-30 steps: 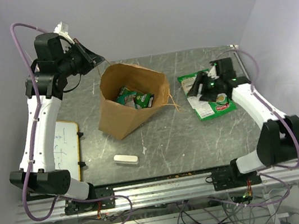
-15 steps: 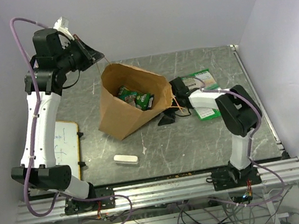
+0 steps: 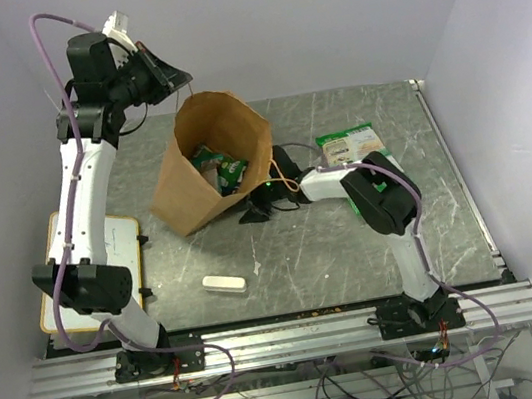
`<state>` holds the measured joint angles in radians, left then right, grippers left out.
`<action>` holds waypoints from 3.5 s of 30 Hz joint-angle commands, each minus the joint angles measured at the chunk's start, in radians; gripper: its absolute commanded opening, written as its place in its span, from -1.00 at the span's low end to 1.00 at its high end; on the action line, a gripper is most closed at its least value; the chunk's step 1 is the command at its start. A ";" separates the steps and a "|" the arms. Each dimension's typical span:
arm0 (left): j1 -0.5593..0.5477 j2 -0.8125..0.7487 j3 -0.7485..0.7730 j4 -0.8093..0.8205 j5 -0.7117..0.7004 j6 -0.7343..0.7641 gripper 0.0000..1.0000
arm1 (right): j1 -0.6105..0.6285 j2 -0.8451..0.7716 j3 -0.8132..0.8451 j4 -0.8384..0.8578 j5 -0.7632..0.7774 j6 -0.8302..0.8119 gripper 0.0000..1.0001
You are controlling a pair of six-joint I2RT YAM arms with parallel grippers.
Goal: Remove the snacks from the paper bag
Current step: Adjust the paper bag at the center of the board, then take out the snack from the paper bag.
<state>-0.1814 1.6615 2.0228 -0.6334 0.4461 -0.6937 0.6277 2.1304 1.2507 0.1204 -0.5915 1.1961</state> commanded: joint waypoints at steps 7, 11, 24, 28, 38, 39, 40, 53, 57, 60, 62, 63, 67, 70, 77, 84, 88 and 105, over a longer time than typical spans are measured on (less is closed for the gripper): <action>0.005 -0.110 -0.155 0.252 0.147 -0.041 -0.86 | 0.029 0.038 0.138 -0.032 0.105 -0.042 0.18; 0.005 -0.242 -0.394 0.360 0.183 -0.131 -0.86 | -0.026 -0.116 0.008 -0.184 0.183 -0.279 0.20; -0.202 -0.299 -0.538 0.350 0.149 -0.239 -0.86 | -0.373 -0.693 -0.280 -0.438 0.332 -0.739 0.24; -0.228 -0.335 -0.601 0.325 0.117 -0.230 -0.86 | -0.365 -0.826 -0.295 -0.323 0.225 -0.855 0.25; -0.227 -0.384 -0.657 0.268 0.136 -0.259 -0.86 | 0.084 -0.970 -0.425 -0.128 0.068 -1.618 0.24; -0.227 -0.382 -0.644 0.236 0.139 -0.244 -0.86 | 0.100 -0.964 -0.432 -0.110 0.067 -1.681 0.24; -0.226 -0.383 -0.636 0.204 0.138 -0.229 -0.86 | 0.105 -0.951 -0.429 -0.084 0.062 -1.716 0.25; -0.168 -0.465 -0.602 -0.055 0.052 -0.101 -0.86 | 0.127 -0.717 -0.375 -0.011 0.027 -2.138 0.16; -0.147 -0.468 -0.586 -0.107 0.072 -0.056 -0.86 | 0.144 -0.648 -0.383 0.121 0.083 -2.109 0.16; -0.147 -0.473 -0.599 -0.081 0.099 -0.079 -0.86 | 0.177 -0.599 -0.361 0.123 0.112 -2.129 0.12; -0.147 -0.480 -0.604 -0.056 0.112 -0.094 -0.86 | 0.209 -0.573 -0.366 0.174 0.129 -2.113 0.11; -0.147 -0.484 -0.601 -0.053 0.112 -0.095 -0.86 | 0.229 -0.557 -0.364 0.198 0.133 -2.099 0.11; -0.147 -0.479 -0.585 -0.059 0.118 -0.086 -0.86 | 0.311 -0.487 -0.330 0.328 0.131 -1.994 0.09; -0.147 -0.478 -0.582 -0.065 0.117 -0.084 -0.86 | 0.326 -0.455 -0.330 0.474 0.106 -1.852 0.07; -0.146 -0.494 -0.579 -0.084 0.104 -0.065 -0.86 | 0.225 -0.469 -0.410 0.543 0.147 -1.916 0.14; -0.147 -0.470 -0.547 -0.103 0.115 -0.038 -0.86 | 0.164 -0.432 -0.361 0.345 0.151 -2.221 0.21; -0.146 -0.456 -0.534 -0.102 0.126 -0.036 -0.86 | 0.162 -0.354 -0.275 0.235 0.166 -2.400 0.24; -0.145 -0.432 -0.507 -0.159 0.161 -0.002 -0.86 | 0.183 -0.030 0.026 0.248 0.261 -2.555 0.17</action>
<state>-0.3309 1.2350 1.4826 -0.7609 0.5701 -0.7197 0.7990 2.0571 1.2304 0.3653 -0.3618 -1.3098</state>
